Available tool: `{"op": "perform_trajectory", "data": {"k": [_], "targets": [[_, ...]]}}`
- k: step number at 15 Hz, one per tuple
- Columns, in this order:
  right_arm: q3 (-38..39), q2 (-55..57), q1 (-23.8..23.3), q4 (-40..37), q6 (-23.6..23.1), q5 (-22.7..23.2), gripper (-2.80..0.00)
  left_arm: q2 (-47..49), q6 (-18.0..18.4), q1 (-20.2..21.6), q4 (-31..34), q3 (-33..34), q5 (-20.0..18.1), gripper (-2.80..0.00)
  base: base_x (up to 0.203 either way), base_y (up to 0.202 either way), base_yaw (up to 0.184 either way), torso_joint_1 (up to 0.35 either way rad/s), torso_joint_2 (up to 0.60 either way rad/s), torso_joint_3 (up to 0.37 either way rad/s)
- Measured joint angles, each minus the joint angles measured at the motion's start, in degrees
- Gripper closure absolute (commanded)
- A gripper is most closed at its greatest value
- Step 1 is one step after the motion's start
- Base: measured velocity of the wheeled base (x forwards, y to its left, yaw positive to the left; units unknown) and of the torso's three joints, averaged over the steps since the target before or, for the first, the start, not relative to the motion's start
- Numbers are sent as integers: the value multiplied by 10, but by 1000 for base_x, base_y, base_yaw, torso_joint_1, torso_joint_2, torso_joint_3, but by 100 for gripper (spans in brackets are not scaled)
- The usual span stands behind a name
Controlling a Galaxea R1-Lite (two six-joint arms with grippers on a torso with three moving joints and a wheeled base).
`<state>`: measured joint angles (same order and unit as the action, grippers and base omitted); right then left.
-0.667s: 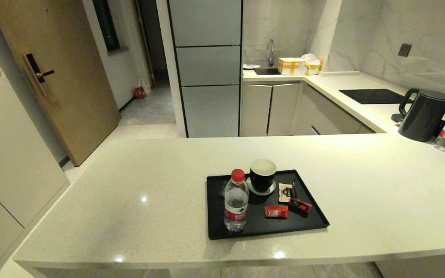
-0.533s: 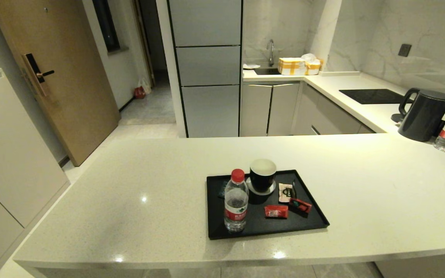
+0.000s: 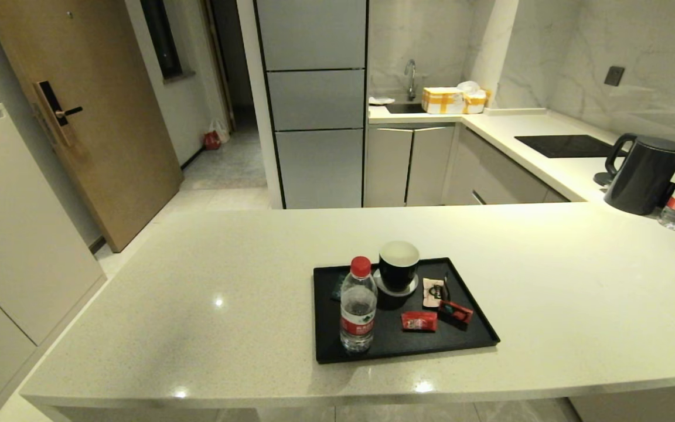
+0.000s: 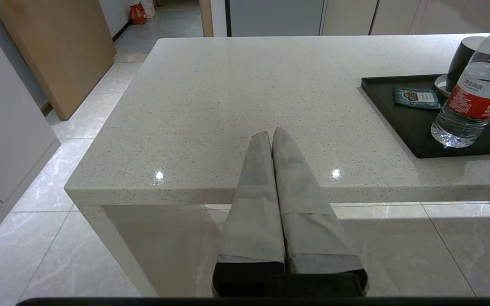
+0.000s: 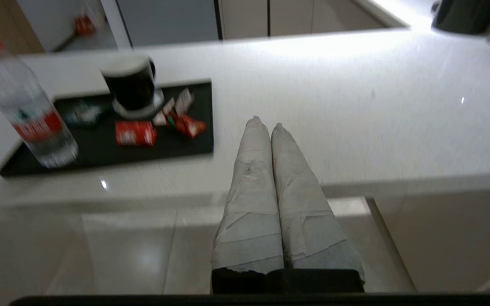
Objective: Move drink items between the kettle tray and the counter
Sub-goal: Pick up the tea bag
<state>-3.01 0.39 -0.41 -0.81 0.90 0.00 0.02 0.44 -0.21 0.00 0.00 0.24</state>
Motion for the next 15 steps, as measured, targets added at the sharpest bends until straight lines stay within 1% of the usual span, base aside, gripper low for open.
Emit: {"op": "perform_trajectory", "data": {"k": [2, 4, 6, 8, 10, 11, 13, 15], "targets": [[-74, 28, 0, -20, 37, 10, 0, 0, 0, 0, 0, 0, 0, 0, 0, 0, 0, 0, 0, 0], [-157, 75, 0, -65, 77, 43, 0, 0, 0, 0, 0, 0, 0, 0, 0, 0, 0, 0, 0, 0], [-224, 119, 0, -162, 92, 71, 0, 0, 0, 0, 0, 0, 0, 0, 0, 0, 0, 0, 0, 0], [-273, 172, 2, -279, 96, 96, 0, 0, 0, 0, 0, 0, 0, 0, 0, 0, 0, 0, 0, 0], [-294, 241, 3, -347, 98, 129, 0, 0, 0, 0, 0, 0, 0, 0, 0, 0, 0, 0, 0, 0], [-300, 284, 3, -359, 99, 145, 0, 0, 0, 0, 0, 0, 0, 0, 0, 0, 0, 0, 0, 0], [-310, 382, 3, -359, 100, 166, 0, 0, 0, 0, 0, 0, 0, 0, 0, 0, 0, 0, 0, 0], [-321, 485, 3, -333, 99, 181, 0, 0, 0, 0, 0, 0, 0, 0, 0, 0, 0, 0, 0, 0]]}}
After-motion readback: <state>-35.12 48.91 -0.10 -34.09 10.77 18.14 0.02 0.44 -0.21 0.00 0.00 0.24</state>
